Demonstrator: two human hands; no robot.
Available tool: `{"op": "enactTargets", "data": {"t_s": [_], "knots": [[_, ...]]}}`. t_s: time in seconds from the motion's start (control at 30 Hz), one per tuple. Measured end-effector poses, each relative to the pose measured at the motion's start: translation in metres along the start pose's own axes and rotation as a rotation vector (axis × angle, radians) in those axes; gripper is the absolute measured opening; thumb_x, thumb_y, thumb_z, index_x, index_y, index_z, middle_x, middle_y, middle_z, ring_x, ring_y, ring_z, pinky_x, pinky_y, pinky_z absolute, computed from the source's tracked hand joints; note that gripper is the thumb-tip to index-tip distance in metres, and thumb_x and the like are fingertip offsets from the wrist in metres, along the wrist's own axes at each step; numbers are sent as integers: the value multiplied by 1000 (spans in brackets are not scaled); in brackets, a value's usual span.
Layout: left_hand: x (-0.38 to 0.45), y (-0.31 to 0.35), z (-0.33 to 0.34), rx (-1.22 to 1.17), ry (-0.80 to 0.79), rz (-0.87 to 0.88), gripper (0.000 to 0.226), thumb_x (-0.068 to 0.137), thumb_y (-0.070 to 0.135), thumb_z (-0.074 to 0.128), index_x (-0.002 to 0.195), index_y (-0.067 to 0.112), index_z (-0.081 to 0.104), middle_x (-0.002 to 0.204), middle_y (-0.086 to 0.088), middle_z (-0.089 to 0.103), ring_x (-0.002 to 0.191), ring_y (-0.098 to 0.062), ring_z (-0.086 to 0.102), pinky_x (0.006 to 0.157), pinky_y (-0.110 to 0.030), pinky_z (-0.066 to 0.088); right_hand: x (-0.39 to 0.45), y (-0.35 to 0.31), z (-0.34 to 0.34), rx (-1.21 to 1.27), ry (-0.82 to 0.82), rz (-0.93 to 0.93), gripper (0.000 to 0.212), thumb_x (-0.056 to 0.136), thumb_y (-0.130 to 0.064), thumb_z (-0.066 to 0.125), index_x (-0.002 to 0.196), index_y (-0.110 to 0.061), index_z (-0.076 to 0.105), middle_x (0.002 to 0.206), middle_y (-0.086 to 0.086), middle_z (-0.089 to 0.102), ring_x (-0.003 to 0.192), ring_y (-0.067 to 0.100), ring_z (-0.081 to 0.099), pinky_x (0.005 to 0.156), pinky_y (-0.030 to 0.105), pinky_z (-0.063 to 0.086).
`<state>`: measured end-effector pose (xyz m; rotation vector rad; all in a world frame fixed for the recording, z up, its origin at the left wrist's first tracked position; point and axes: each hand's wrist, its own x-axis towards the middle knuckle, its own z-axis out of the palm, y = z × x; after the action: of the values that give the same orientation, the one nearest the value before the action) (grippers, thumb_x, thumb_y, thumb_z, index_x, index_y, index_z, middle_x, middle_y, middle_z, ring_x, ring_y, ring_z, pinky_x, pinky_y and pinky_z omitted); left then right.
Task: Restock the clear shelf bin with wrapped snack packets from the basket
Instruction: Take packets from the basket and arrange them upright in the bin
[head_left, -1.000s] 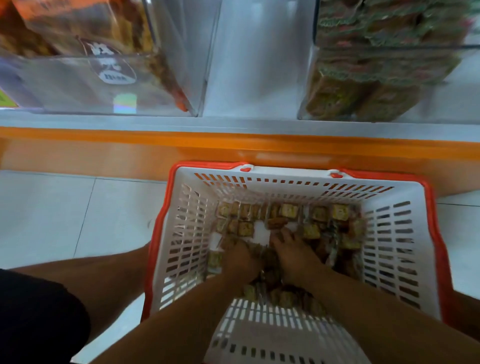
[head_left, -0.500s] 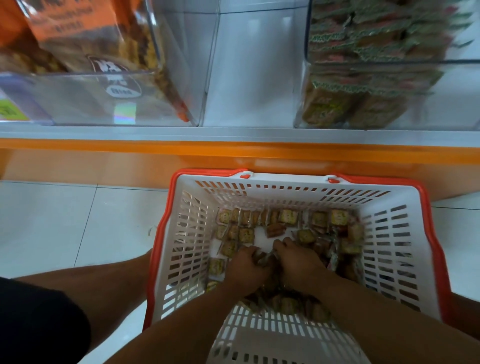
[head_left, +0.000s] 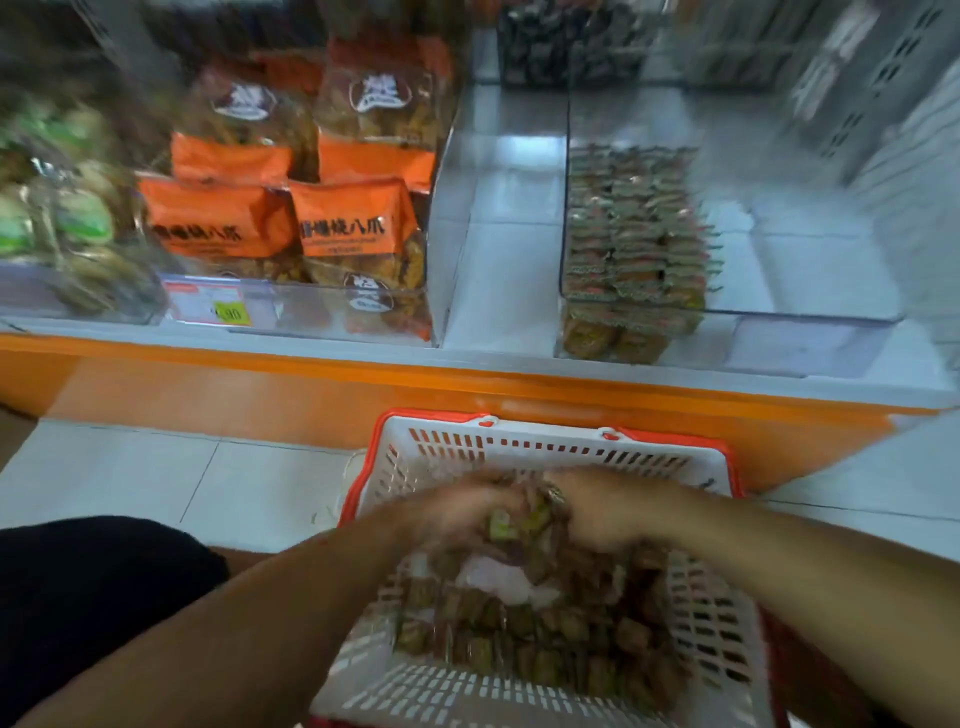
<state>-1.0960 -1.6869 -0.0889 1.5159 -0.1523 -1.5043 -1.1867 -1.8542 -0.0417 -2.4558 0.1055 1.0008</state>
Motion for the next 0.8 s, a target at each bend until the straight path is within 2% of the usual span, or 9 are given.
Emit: {"op": "enactTargets", "data": {"t_s": [0.03, 0.13, 0.2, 0.3, 0.37, 0.43, 0.57, 0.7, 0.8], "knots": [[-14, 24, 2, 11, -40, 10, 26, 73, 18, 71, 98, 18, 73, 116, -12, 69, 108, -33, 68, 85, -53, 61, -22, -9, -22, -114, -13, -4, 28, 87, -12, 60, 114, -20, 64, 106, 3, 70, 96, 22, 67, 84, 37, 59], [-60, 94, 12, 110, -138, 92, 45, 68, 13, 65, 112, 6, 65, 110, -12, 65, 100, -29, 65, 76, -47, 64, -98, -32, -89, -192, 71, -84, 28, 88, -15, 60, 115, -23, 62, 96, 3, 68, 82, 23, 68, 60, 29, 54], [-91, 131, 20, 134, -184, 185, 46, 75, 11, 58, 120, 6, 61, 105, -14, 67, 86, -28, 68, 64, -37, 63, -141, -43, -122, 174, 206, -136, 29, 91, -14, 69, 116, -28, 62, 95, 2, 69, 73, 20, 73, 56, 29, 57], [-124, 169, 35, 82, -177, 361, 30, 79, 8, 58, 109, 8, 60, 89, -16, 69, 72, -27, 71, 53, -30, 59, -172, -51, -147, 819, 439, -289, 40, 87, 7, 69, 114, -22, 65, 95, 5, 76, 75, 23, 75, 64, 31, 61], [-135, 182, 42, 16, -142, 442, 38, 78, 11, 63, 115, 6, 58, 94, -19, 70, 78, -29, 72, 54, -32, 59, -171, -53, -148, 1072, 529, -327, 46, 83, 17, 67, 113, -18, 68, 96, 17, 75, 74, 31, 73, 70, 40, 60], [-137, 185, 46, -65, -125, 483, 48, 77, 15, 71, 122, 4, 58, 105, -19, 71, 92, -31, 72, 61, -35, 62, -166, -53, -145, 1212, 609, -338, 44, 80, 14, 72, 109, -19, 71, 96, 16, 76, 74, 29, 73, 66, 37, 61], [-131, 188, 54, -132, -61, 547, 41, 76, 20, 83, 112, 8, 67, 109, -16, 73, 97, -27, 73, 67, -32, 60, -156, -46, -142, 1270, 689, -343, 42, 74, -1, 80, 109, -21, 72, 99, 8, 78, 87, 28, 76, 64, 31, 61], [-129, 196, 58, -147, -78, 563, 43, 73, 6, 83, 114, 12, 70, 112, -12, 74, 101, -26, 73, 68, -30, 60, -154, -38, -142, 1337, 744, -414, 44, 64, -11, 82, 105, -25, 73, 103, 11, 77, 91, 27, 76, 65, 30, 60], [-132, 198, 60, -193, -88, 495, 36, 66, 14, 86, 100, 20, 78, 106, -13, 75, 91, -22, 74, 57, -27, 60, -158, -37, -140, 1182, 981, -480, 46, 71, -7, 82, 106, -34, 71, 104, 0, 77, 95, 19, 75, 69, 24, 59]]}}
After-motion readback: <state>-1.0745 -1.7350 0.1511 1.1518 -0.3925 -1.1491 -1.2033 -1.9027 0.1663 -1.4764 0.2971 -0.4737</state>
